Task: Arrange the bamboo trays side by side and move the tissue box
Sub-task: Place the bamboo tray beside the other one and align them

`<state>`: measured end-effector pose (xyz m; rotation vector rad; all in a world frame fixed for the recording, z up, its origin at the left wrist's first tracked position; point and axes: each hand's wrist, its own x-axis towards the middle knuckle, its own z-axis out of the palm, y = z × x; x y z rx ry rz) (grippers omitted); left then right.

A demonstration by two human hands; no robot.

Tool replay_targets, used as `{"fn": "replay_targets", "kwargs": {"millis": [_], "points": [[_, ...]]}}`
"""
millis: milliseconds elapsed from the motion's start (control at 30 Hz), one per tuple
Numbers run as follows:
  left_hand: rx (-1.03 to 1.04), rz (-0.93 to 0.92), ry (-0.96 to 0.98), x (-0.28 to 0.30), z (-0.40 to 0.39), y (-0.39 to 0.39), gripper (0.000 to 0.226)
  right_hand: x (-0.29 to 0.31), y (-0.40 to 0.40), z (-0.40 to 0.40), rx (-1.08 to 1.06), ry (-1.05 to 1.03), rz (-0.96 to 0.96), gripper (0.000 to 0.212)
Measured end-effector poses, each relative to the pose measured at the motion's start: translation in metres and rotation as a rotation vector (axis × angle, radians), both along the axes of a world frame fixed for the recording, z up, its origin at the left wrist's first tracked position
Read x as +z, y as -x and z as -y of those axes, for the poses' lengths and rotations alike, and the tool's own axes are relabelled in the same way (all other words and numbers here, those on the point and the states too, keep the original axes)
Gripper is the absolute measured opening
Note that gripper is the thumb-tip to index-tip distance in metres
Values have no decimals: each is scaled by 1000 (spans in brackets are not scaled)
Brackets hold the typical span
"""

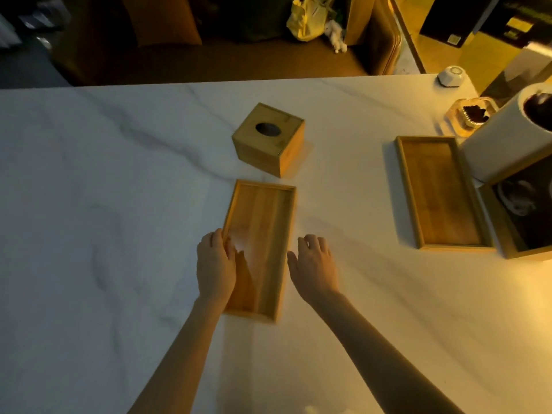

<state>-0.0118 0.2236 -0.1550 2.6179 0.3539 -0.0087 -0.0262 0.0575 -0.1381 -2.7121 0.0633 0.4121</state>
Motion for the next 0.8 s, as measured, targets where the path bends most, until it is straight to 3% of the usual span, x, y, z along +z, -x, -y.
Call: {"fn": "replay_targets", "kwargs": {"millis": [133, 300, 500, 800], "points": [[-79, -80, -104, -25, -19, 12, 48, -18, 15, -18, -37, -6, -106, 56], [-64, -70, -83, -29, -26, 21, 37, -22, 29, -31, -49, -42, -175, 59], [-54, -100, 147, -19, -36, 10, 31, -27, 28, -35, -158, -148, -134, 59], [-26, -116, 306, -4, -31, 18, 35, -17, 30, -14, -221, -304, -193, 46]]}}
